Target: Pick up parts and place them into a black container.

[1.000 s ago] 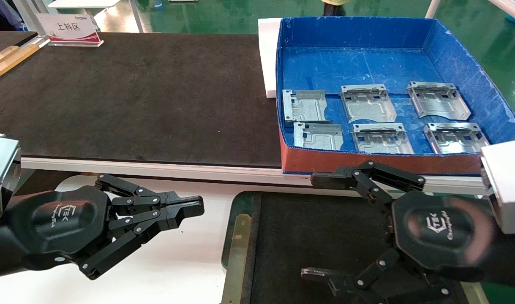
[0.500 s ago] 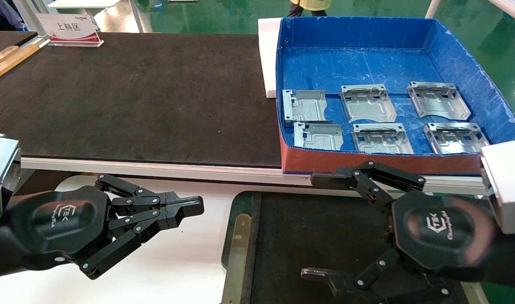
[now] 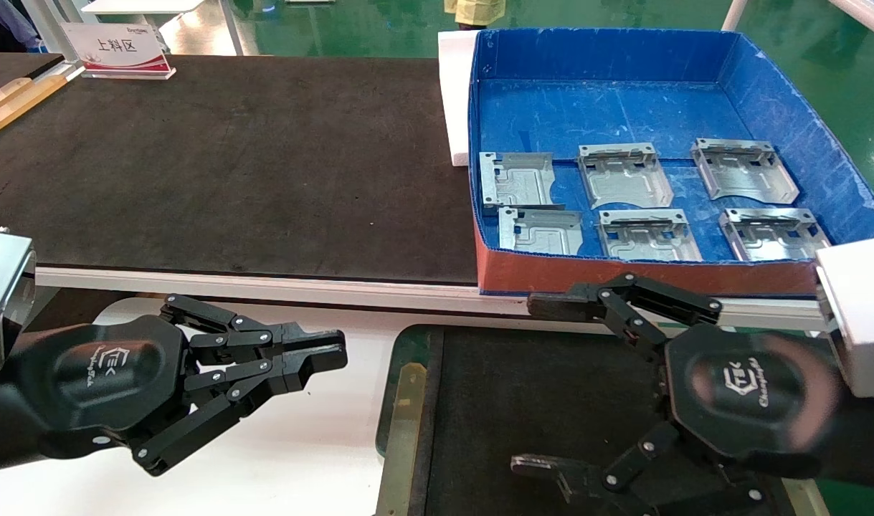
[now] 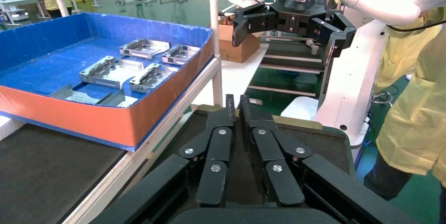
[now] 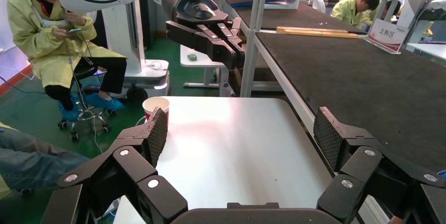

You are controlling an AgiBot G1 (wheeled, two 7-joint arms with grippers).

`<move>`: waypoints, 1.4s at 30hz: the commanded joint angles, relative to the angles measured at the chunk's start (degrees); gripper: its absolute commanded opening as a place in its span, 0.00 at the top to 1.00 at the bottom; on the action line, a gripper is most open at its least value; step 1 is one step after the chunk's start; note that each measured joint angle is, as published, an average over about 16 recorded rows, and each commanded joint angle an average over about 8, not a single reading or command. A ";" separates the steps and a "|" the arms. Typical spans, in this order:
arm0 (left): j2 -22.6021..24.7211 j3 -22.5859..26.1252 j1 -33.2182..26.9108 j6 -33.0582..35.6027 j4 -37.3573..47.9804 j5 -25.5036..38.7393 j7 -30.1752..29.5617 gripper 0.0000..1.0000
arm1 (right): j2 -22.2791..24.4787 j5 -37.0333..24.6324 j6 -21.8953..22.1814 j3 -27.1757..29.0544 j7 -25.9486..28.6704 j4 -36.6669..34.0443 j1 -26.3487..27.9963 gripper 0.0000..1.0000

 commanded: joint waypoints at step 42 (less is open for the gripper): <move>0.00 0.00 0.00 0.00 0.00 0.00 0.00 0.00 | -12.34 -23.75 14.71 -5.69 -12.44 -39.22 25.79 0.00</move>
